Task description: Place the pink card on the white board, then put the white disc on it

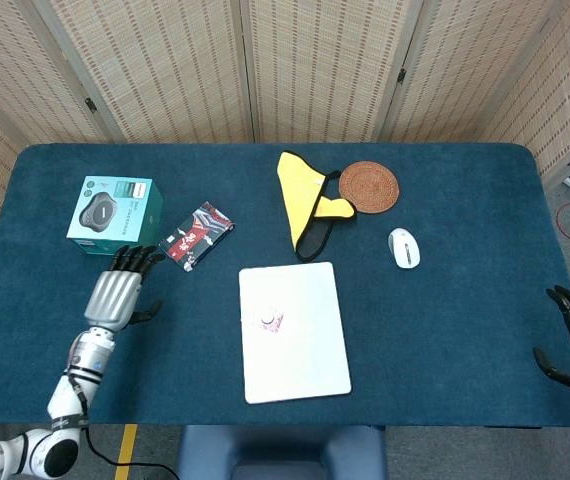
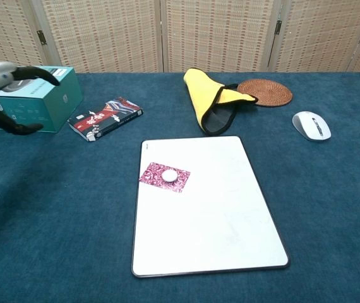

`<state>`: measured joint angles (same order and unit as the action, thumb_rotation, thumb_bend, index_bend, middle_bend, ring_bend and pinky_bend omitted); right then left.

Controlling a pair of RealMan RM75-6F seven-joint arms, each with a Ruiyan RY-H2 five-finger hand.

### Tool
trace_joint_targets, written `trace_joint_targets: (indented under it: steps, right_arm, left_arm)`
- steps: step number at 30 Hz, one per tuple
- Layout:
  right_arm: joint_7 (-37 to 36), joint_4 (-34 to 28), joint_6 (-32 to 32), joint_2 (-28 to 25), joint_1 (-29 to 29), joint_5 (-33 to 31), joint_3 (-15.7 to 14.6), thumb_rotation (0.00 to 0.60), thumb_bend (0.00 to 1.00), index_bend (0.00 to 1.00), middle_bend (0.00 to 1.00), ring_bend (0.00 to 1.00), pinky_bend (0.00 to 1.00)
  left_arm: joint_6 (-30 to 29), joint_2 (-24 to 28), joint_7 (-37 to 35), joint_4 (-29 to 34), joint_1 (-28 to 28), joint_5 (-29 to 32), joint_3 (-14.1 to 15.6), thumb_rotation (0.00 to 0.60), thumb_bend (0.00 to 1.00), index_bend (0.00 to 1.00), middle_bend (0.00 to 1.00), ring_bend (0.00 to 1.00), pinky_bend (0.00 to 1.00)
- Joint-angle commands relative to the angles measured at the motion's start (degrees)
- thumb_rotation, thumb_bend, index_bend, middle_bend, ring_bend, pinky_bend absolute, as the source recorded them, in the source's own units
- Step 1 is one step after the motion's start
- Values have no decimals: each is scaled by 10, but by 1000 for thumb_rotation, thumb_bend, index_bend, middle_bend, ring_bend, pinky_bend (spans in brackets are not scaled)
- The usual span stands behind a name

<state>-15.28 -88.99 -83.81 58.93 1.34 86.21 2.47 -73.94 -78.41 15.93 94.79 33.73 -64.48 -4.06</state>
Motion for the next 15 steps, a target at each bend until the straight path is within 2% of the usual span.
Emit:
trace_joint_targets:
  steps: [1,8,15]
  right_arm:
    - [-23,1,1,-2,1,9,-4,600,368,90,114,125,24]
    - [-17,-1,6,-1,3,13,-10,600,368,116,126,126,25]
    - [4,-17,11,0,3,10,-13,600,368,118,126,125,25]
  left_arm:
    - [-59,33,-24,19,-52,-39,28,600,369,206,145,100,0]
    - [-128,70,-17,45,-129,-95,74,600,369,215,145,100,0]
    - [-149,77,-18,54,-172,-115,85,600,369,216,145,99,0]
